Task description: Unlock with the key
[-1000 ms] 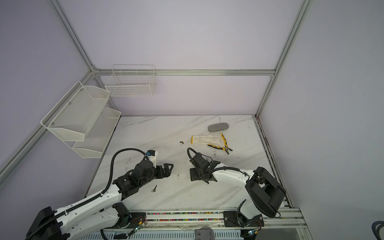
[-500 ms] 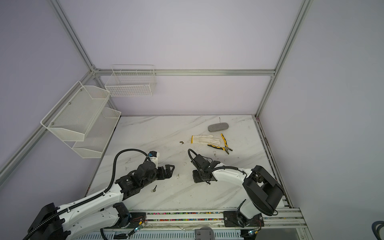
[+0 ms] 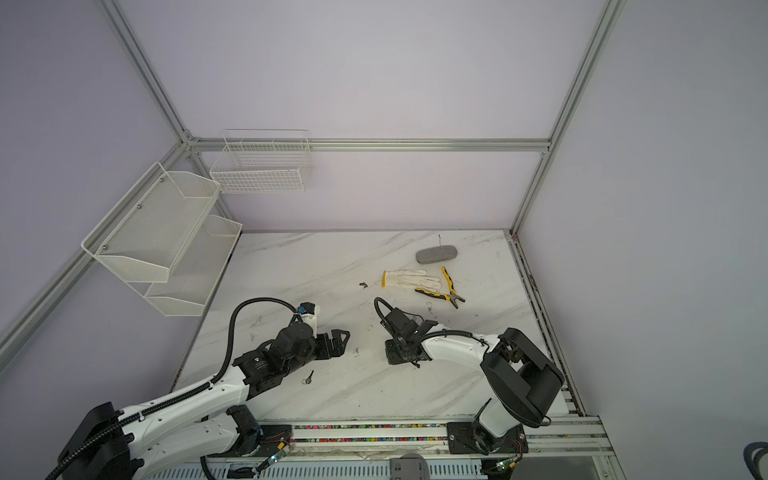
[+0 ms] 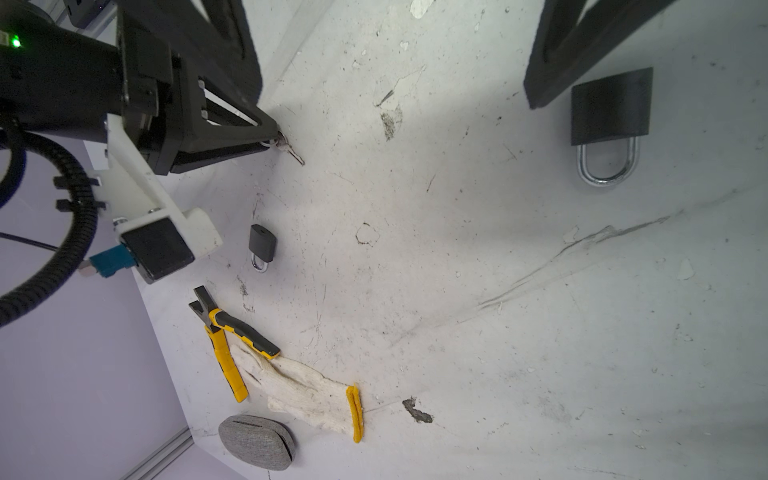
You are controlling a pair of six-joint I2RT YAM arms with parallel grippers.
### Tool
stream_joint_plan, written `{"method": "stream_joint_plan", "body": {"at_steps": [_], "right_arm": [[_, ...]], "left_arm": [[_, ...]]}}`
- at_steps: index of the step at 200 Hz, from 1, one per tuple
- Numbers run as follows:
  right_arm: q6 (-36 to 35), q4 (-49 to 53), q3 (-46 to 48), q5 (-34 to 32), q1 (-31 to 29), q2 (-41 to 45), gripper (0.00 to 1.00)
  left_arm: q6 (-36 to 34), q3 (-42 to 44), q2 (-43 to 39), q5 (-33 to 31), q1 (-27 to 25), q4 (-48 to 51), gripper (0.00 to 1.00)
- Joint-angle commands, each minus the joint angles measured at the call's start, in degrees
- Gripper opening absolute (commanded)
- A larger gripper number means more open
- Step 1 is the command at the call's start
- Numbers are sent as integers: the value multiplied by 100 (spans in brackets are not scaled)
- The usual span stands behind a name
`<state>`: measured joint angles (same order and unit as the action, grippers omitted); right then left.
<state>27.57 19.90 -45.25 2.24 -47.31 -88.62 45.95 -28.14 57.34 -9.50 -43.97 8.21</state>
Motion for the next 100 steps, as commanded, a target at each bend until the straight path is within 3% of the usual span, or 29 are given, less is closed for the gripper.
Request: {"method": "stream_joint_plan", "body": {"at_steps": [1, 100], "right_arm": [[33, 113, -82, -99, -49, -62, 21], [126, -47, -60, -171, -160, -24, 6]], "left_arm": [[71, -562, -38, -121, -16, -187, 100], [192, -508, -109, -184, -17, -240, 100]]}}
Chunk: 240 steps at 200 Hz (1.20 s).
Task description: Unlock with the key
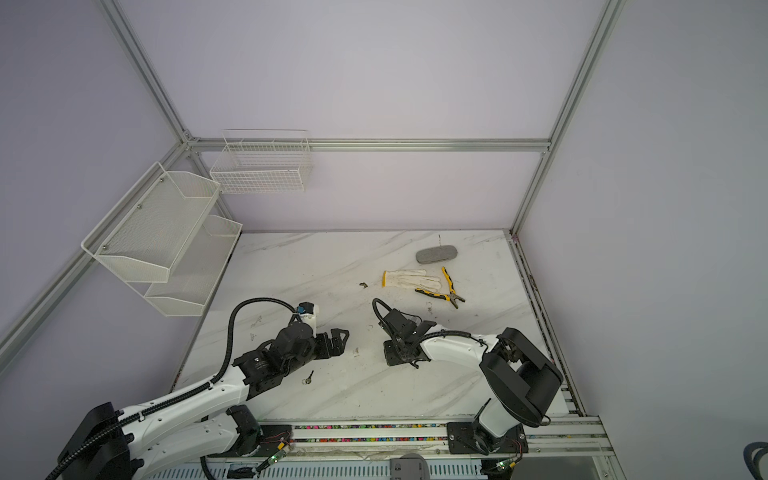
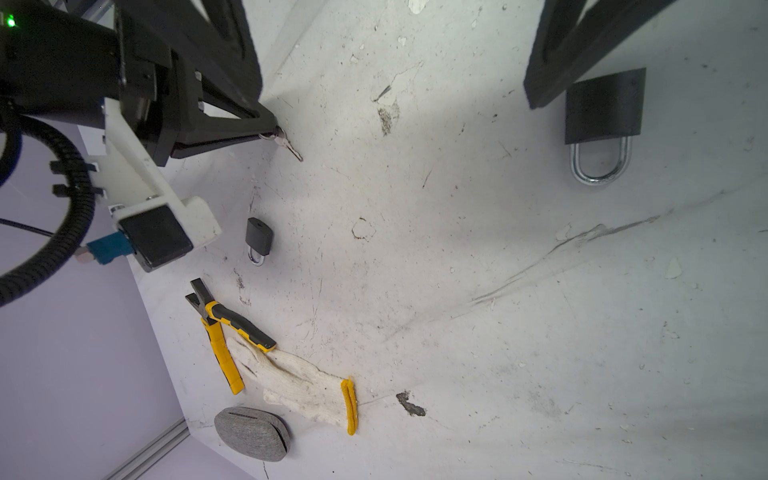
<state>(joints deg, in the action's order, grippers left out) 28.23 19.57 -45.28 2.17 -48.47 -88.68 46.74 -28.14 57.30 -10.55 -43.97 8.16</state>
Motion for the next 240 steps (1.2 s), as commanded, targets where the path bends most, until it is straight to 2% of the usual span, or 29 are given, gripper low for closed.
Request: {"method": "stream_joint_plan", "body": {"at_steps": [1, 45, 71, 90, 111, 139, 158, 184, 199, 240], "right_arm": [[60, -15, -59, -169, -46, -18, 6], [77, -239, 16, -171, -49, 177, 0], [95, -525, 63, -140, -38, 360, 0], [84, -796, 32, 21, -38, 532, 0], [95, -1111, -44, 221, -32, 715, 0], [-14, -1187, -296, 252, -27, 877, 0], [-62, -1356, -357, 314, -29, 973, 0], [-48, -1670, -324, 326, -26, 1284, 0], [-37, -1814, -337, 329, -30, 1397, 0], [-126, -2360, -249, 545, -28, 1626, 0]], "left_arm": [[115, -508, -105, -75, -21, -240, 100], [452, -491, -108, 7, -17, -424, 100], [672, -490, -62, 90, -16, -747, 100], [968, -591, -125, -300, -20, -606, 100], [1329, -492, -102, -142, -6, -1483, 100], [1624, -923, 9, -228, 46, -1168, 100], [1882, -904, 14, -194, 50, -1507, 100], [1844, -1106, 128, -177, 80, -1617, 100], [1845, -1255, 269, -60, 81, -1620, 97], [1793, -1566, 730, 327, 99, -1862, 81]]}}
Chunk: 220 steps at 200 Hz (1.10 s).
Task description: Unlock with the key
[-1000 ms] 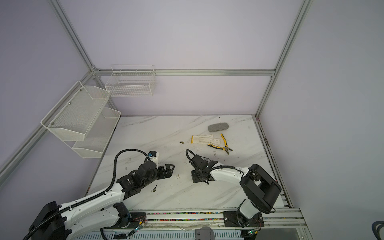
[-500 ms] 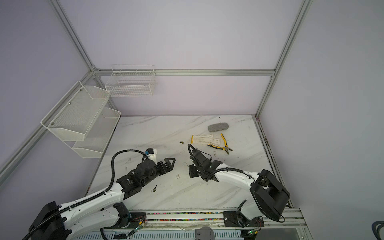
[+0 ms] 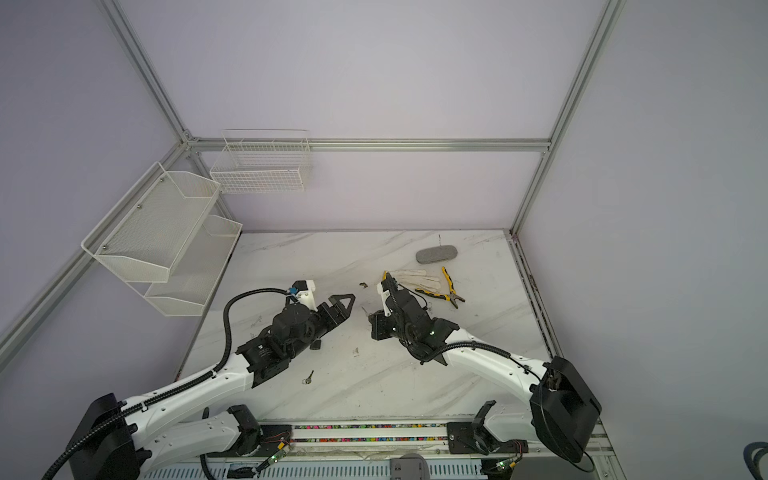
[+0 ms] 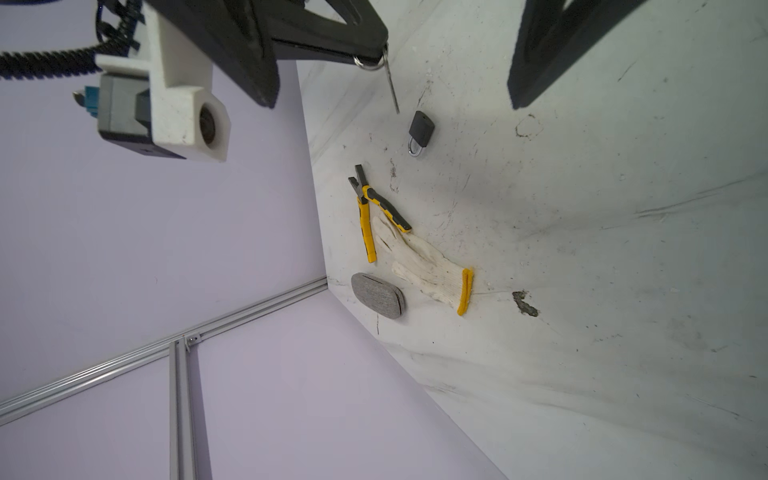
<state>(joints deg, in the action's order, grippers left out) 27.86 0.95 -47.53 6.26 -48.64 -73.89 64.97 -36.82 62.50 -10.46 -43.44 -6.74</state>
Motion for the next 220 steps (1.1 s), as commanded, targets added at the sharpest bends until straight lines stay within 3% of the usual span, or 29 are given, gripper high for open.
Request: {"method": "stream_joint_plan", "body": {"at_steps": [1, 64, 113, 152, 220], "right_arm": [[-88, -503, -26, 137, -12, 142, 0], [-218, -767, -74, 152, -13, 55, 0], [-298, -703, -103, 165, -11, -20, 0], [-471, -606, -177, 85, -10, -156, 0], [-570, -622, -213, 55, -11, -124, 0]], "left_arm": [[-38, -710, 218, 326, 46, -371, 80], [-239, -1023, 733, 717, 60, -389, 56], [-204, -960, 802, 626, 99, -462, 42], [-204, -997, 897, 725, 168, -491, 25], [-160, -1147, 1183, 1038, 303, -309, 22]]}}
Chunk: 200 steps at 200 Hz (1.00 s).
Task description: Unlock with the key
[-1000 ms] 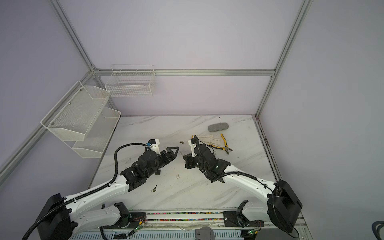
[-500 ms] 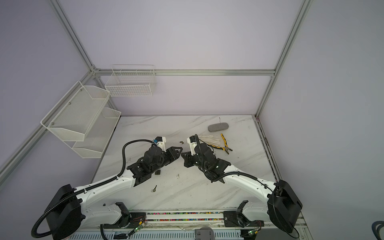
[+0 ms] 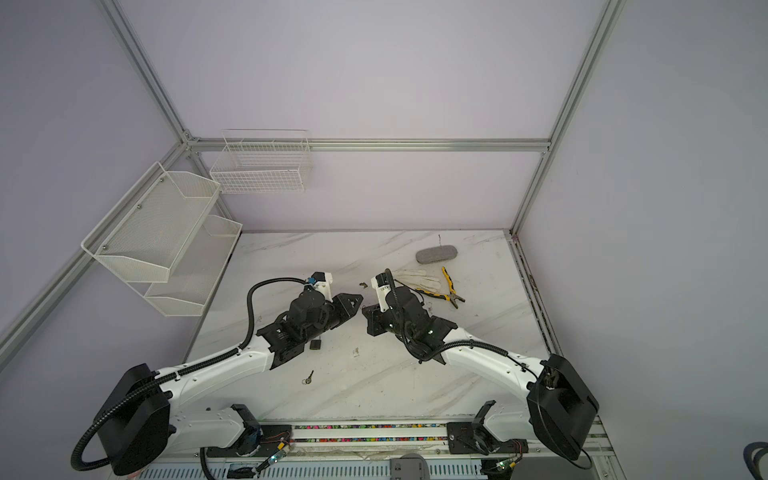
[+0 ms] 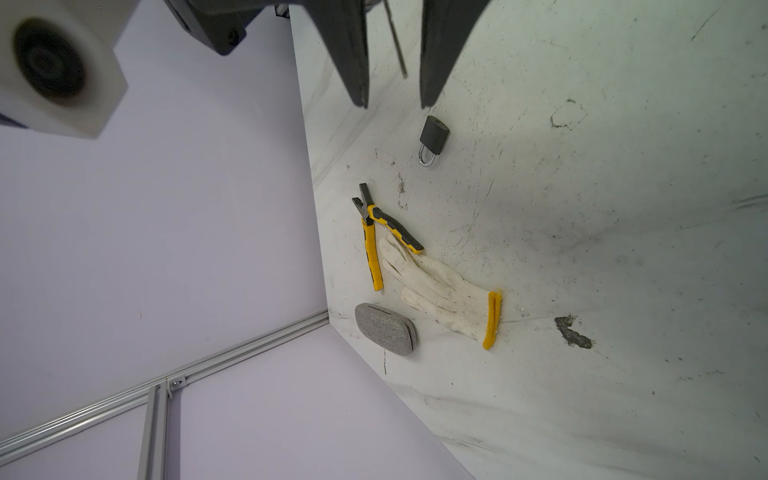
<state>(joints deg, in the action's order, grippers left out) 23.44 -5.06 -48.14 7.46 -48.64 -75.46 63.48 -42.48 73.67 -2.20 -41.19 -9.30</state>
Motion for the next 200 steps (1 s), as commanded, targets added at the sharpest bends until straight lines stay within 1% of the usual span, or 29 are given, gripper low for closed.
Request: {"method": "stream_joint_plan", "body": {"at_steps": [1, 6, 20, 40, 77, 92, 105, 112, 122, 126, 131, 147, 155, 183, 194, 200], "right_arm": [[-128, -21, -152, -65, -11, 33, 0], [-129, -8, -152, -61, -14, 23, 0], [-129, 37, -176, -69, -12, -26, 0], [-137, 32, -161, -72, -9, -57, 0], [-147, 38, -187, -129, -9, -74, 0], [-130, 58, -195, -157, -13, -58, 0], [-97, 75, -204, -179, -13, -25, 8], [-77, 88, -208, -199, -11, 4, 14], [-14, 126, -227, -202, -1, 63, 29], [11, 136, -231, -186, 10, 87, 33], [49, 136, -227, -88, 66, 139, 37], [157, 143, -214, 333, 283, 316, 44], [224, 159, -207, 613, 452, 403, 48], [486, -69, -132, 2099, 1234, 647, 54], [598, -195, -166, 2615, 1404, 654, 54], [617, -191, -222, 2773, 1462, 636, 54]], "left_arm": [[-11, -584, 76, 216, 77, -54, 22], [1, -593, 93, 241, 84, -55, 21], [32, -588, 132, 294, 109, -92, 13], [72, -551, 153, 334, 136, -195, 12], [63, -500, 150, 387, 211, -255, 0], [35, -499, 131, 421, 259, -269, 0], [-64, -498, 113, 444, 287, -300, 0], [-146, -499, 96, 447, 295, -316, 0], [-272, -497, 70, 448, 328, -344, 0], [-330, -499, 56, 463, 342, -370, 0], [-433, -490, 45, 504, 374, -419, 0], [-868, -482, 16, 747, 507, -675, 0], [-1095, -474, 26, 968, 588, -844, 0], [-1912, -549, 140, 1903, 792, -1582, 0], [-2179, -656, 219, 2216, 814, -1732, 0], [-2296, -717, 265, 2370, 814, -1782, 0]]}}
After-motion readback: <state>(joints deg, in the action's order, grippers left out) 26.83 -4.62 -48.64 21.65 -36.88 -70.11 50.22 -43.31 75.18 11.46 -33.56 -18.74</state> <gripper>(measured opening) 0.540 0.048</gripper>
